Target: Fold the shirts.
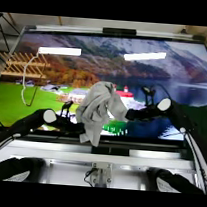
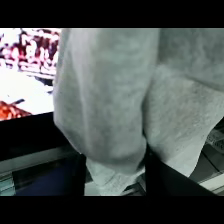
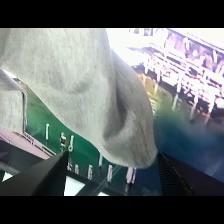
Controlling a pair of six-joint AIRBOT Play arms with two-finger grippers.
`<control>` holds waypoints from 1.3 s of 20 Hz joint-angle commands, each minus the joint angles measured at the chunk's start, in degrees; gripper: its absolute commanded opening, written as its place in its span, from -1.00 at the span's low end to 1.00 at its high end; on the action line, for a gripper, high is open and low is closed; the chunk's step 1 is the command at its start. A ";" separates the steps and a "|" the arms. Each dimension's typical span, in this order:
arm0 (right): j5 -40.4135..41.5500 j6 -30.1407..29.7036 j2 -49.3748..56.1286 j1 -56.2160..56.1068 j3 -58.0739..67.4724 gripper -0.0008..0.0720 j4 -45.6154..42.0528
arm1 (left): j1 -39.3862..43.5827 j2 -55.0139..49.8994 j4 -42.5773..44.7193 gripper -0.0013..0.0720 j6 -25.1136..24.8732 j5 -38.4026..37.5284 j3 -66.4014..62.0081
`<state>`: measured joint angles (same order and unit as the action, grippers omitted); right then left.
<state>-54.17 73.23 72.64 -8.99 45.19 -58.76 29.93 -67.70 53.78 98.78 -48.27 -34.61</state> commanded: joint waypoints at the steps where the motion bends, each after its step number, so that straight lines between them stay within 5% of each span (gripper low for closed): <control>1: 4.76 1.60 2.19 -2.32 -0.02 0.87 0.39 | 0.61 -0.90 -1.79 -0.24 0.04 4.76 0.85; 3: 5.01 3.15 5.09 -3.54 -0.02 0.83 0.57 | 0.24 -0.87 -1.79 -0.61 -0.07 4.33 0.85; 4: 4.98 3.65 6.05 -3.74 -0.02 0.36 1.31 | 0.04 -0.85 -1.79 -0.84 -0.13 3.82 0.79; 5: 4.96 3.67 6.23 -3.72 -0.02 -0.48 2.29 | -0.24 -0.61 -1.73 -0.86 -0.48 2.97 0.48; 6: 4.96 3.76 5.73 -3.52 0.26 -0.78 2.60 | -0.63 0.02 -1.53 -0.86 -1.55 2.14 0.00; 9: 3.82 3.91 0.02 -3.17 5.29 -0.81 -5.29 | -3.85 4.15 10.05 -0.86 -2.25 -7.37 -6.43; 12: 0.90 4.11 -10.34 -3.19 16.22 -0.80 -24.28 | -10.69 11.26 31.82 -0.86 -2.10 -25.29 -22.51; 15: 1.25 4.42 -20.94 -3.19 28.04 -0.80 -41.59 | -16.96 18.60 46.14 -0.86 -2.12 -33.48 -45.79; 19: 5.29 9.05 -32.94 -3.19 37.92 -0.80 -47.21 | -20.28 25.18 45.35 -0.86 1.09 -32.83 -70.44; 26: 7.93 15.04 -43.65 -3.19 39.26 -0.80 -49.42 | -20.28 29.38 40.44 -0.86 2.01 -37.05 -72.43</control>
<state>-47.27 86.46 32.25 -12.23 83.55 -105.27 9.96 -39.07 94.24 100.27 -82.61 -105.41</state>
